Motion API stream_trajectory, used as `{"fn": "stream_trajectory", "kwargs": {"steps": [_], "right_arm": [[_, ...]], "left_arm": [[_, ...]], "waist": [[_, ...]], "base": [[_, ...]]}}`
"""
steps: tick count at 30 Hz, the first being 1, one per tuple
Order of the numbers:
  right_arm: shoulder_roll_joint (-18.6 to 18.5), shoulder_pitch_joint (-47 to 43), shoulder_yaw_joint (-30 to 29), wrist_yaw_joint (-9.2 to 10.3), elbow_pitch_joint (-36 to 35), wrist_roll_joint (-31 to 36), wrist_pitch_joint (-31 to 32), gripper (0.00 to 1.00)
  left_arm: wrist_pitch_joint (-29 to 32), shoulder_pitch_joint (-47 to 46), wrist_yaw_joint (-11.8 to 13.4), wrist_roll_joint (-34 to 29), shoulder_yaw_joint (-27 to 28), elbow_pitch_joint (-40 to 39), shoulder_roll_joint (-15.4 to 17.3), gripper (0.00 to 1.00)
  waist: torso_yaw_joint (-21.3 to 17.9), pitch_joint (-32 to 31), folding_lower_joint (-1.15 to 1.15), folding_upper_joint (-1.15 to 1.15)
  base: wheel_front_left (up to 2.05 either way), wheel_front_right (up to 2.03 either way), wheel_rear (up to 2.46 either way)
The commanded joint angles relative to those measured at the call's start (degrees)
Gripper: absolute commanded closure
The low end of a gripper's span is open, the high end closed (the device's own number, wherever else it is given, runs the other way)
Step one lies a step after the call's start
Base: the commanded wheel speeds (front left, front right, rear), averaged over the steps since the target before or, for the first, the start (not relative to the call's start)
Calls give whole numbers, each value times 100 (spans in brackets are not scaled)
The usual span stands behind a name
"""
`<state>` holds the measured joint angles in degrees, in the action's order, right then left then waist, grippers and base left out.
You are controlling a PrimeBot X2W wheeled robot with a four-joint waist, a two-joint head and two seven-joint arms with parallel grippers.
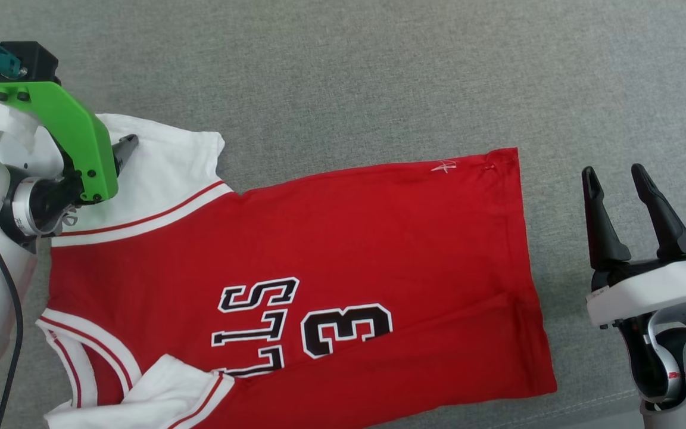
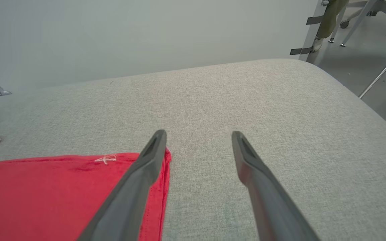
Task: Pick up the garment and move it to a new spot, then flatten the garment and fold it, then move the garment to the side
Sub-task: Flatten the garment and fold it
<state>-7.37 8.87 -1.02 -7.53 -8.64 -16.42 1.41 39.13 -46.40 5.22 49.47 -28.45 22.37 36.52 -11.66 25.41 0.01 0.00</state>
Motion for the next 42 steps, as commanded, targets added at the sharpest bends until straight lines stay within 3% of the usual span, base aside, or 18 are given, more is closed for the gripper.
{"fn": "stream_trajectory", "kwargs": {"steps": [1,7,8,9,10,11,19,30,42], "right_arm": [[22,141,34,4,40,-36,-53,0],[-31,219,49,4,164,-100,-105,0],[-42,226,47,4,182,-115,-112,0],[-52,232,43,4,193,-129,-113,0],[-63,243,40,4,204,-153,-107,0],[-73,252,42,4,213,-177,-92,0],[-368,350,98,4,398,-558,244,0],[-1450,807,771,4,971,-1642,2447,0],[-1869,1883,1640,4,1396,-1984,3459,0]], "left_arm": [[70,-110,-8,26,-41,93,45,0],[801,-17,84,32,-367,452,25,0],[950,32,104,88,-409,481,-17,19],[1032,61,119,124,-433,487,-50,61],[1086,92,129,159,-452,485,-93,89],[1120,114,140,187,-461,489,-122,100],[831,122,91,212,-411,467,-222,100],[143,-158,-10,-121,-448,-22,-327,100],[-113,-334,28,-311,-533,-712,-459,100]], "waist": [[-167,215,-1,0],[-189,290,-1,0],[-184,288,-1,0],[-177,294,-1,0],[-168,298,-1,0],[-162,301,-1,0],[-83,161,-1,0],[358,-192,-1,0],[793,25,-1,0]], "base": [[0,0,0],[0,0,0],[0,0,0],[0,0,0],[0,0,0],[0,0,0],[0,0,0],[0,0,0],[0,0,0]]}}
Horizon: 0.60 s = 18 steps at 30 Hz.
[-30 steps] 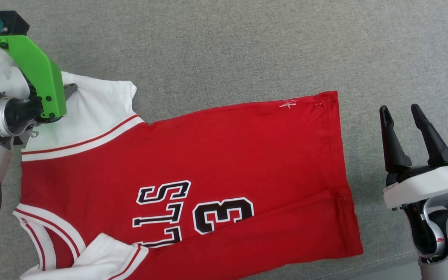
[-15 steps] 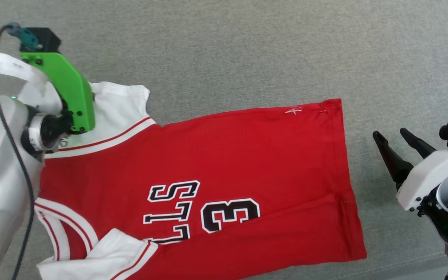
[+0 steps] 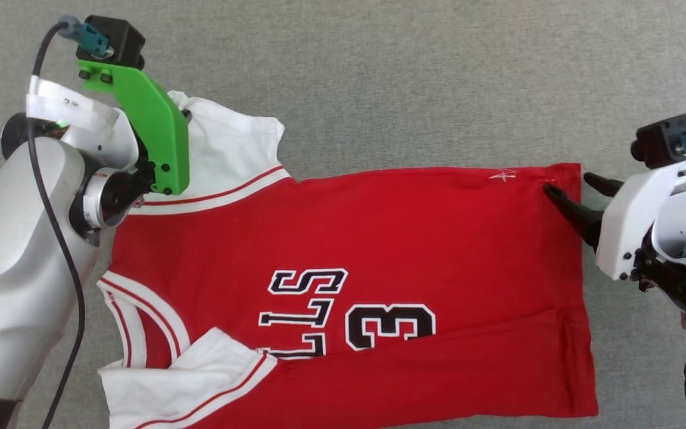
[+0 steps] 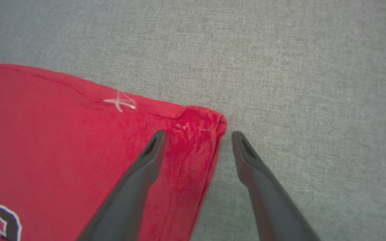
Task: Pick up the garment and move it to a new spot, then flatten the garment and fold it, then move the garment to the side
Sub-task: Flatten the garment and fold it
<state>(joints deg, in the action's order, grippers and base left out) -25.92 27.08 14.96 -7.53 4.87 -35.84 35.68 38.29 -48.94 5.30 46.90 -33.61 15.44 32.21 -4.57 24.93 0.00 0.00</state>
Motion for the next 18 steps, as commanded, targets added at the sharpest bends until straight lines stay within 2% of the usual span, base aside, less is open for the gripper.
{"fn": "stream_trajectory", "kwargs": {"steps": [1,5,6,12,18], "right_arm": [[-62,218,319,4,301,-108,196,0],[-78,221,653,4,630,-235,511,0],[-62,190,884,4,825,-405,733,100],[-164,354,661,4,715,-467,340,100],[-152,32,247,4,458,-378,17,100]], "left_arm": [[-75,-70,28,-60,-30,-88,-55,100],[-138,15,36,-29,-22,-89,-57,100],[-190,116,47,10,-3,-70,-33,100],[-462,391,98,54,94,-75,56,100],[-1004,886,193,151,310,-233,120,100]], "waist": [[165,122,0,0],[215,133,0,0],[220,99,0,0],[237,-176,0,0],[306,-534,0,0]], "base": [[0,0,0],[0,0,0],[0,0,0],[0,0,0],[0,0,0]]}}
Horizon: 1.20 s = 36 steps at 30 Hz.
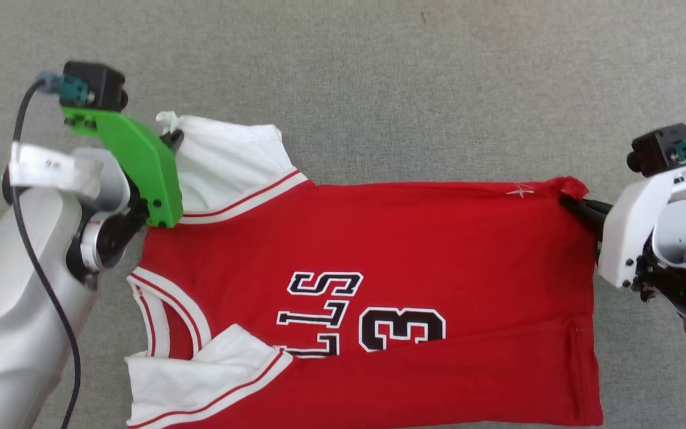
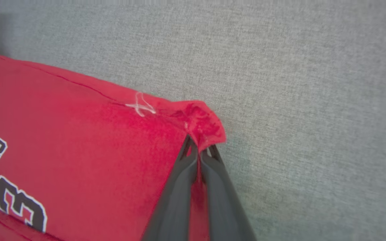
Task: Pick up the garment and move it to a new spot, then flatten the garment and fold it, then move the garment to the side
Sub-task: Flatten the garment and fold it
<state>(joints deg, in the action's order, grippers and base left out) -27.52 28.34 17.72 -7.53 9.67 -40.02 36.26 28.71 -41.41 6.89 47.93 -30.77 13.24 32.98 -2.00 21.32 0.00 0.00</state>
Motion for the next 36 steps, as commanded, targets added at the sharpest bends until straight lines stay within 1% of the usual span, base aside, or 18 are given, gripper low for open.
{"fn": "stream_trajectory", "kwargs": {"steps": [1,5,8,14,21,25,29,33,36], "right_arm": [[23,-192,-83,4,-60,46,-64,100],[128,-692,-263,4,-264,139,-140,100],[236,-1085,-370,4,-393,227,-177,100],[489,-1804,-632,4,-407,314,-246,100],[774,-2410,-918,4,-289,412,-376,100],[876,-2608,-1098,4,-230,473,-479,100],[940,-2763,-1290,4,-182,547,-547,100],[1040,-2905,-1309,4,-150,599,-532,100],[1121,-2984,-1329,4,-110,639,-549,100]], "left_arm": [[-114,257,56,85,63,-38,58,100],[-460,908,162,285,246,-216,105,100],[-747,1479,294,387,365,-449,144,100],[-1213,2587,563,519,471,-917,142,100],[-1442,3764,885,685,459,-1431,129,100],[-1486,4203,1012,796,463,-1640,112,100],[-1522,4443,1078,876,514,-1714,138,100],[-1419,4591,1111,966,435,-1648,88,100],[-1366,4611,1038,1047,355,-1432,-17,100]], "waist": [[62,-228,0,0],[88,-463,0,0],[108,-635,0,0],[202,-949,0,0],[276,-1222,0,0],[306,-1305,0,0],[338,-1359,0,0],[332,-1379,0,0],[324,-1371,0,0]], "base": [[0,0,0],[0,0,0],[0,0,0],[0,0,0],[0,0,0],[0,0,0],[0,0,0],[0,0,0],[0,0,0]]}}
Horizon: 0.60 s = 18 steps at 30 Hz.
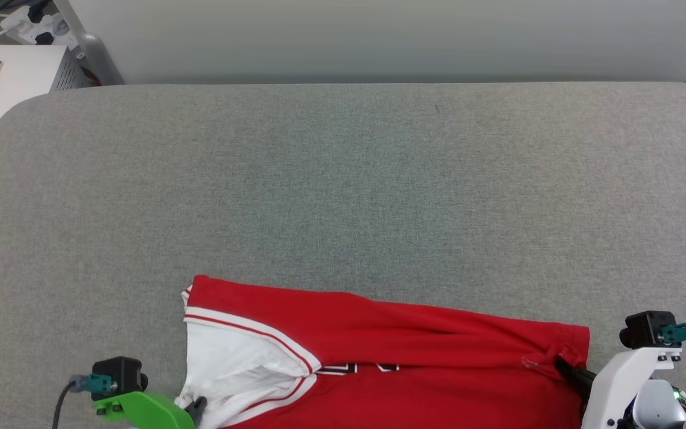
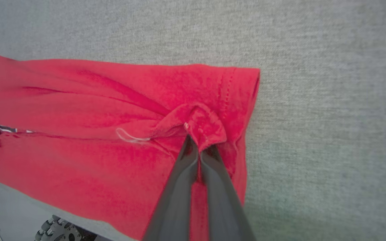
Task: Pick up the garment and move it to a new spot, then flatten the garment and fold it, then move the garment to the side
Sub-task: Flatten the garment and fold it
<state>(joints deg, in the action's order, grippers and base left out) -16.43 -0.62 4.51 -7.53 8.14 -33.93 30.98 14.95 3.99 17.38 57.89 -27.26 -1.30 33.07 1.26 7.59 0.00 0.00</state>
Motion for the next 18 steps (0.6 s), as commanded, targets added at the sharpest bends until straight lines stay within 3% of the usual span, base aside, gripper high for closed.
{"fn": "stream_trajectory", "kwargs": {"steps": [1,2,4,5,7,8,13,18], "right_arm": [[40,-112,-11,4,46,55,-42,100],[65,-131,-20,4,55,67,-59,100],[109,-159,-49,4,61,111,-114,27],[141,-172,-59,4,45,121,-159,0],[162,-211,-86,4,-12,188,-245,0],[182,-232,-114,4,-49,201,-298,0],[261,-402,-245,4,-378,281,-388,0],[329,-595,-430,4,-920,436,-281,0]], "left_arm": [[15,52,-52,77,-27,122,-89,100],[1,24,-99,92,-42,219,-131,100],[-47,-56,-178,104,-64,424,-223,100],[-69,-104,-214,105,-76,508,-271,100],[-181,-203,-251,77,-58,633,-348,12],[-206,-236,-263,67,-61,681,-372,0],[-443,-417,-310,-138,-80,788,-392,0],[-953,-564,-165,-497,40,547,-346,0]], "waist": [[-6,7,0,0],[-10,8,0,0],[-21,0,0,0],[-24,-13,0,0],[-25,-54,0,0],[-22,-80,0,0],[-37,-224,0,0],[-58,-334,0,0]], "base": [[0,0,0],[0,0,0],[0,0,0],[0,0,0],[0,0,0],[0,0,0],[0,0,0],[0,0,0]]}}
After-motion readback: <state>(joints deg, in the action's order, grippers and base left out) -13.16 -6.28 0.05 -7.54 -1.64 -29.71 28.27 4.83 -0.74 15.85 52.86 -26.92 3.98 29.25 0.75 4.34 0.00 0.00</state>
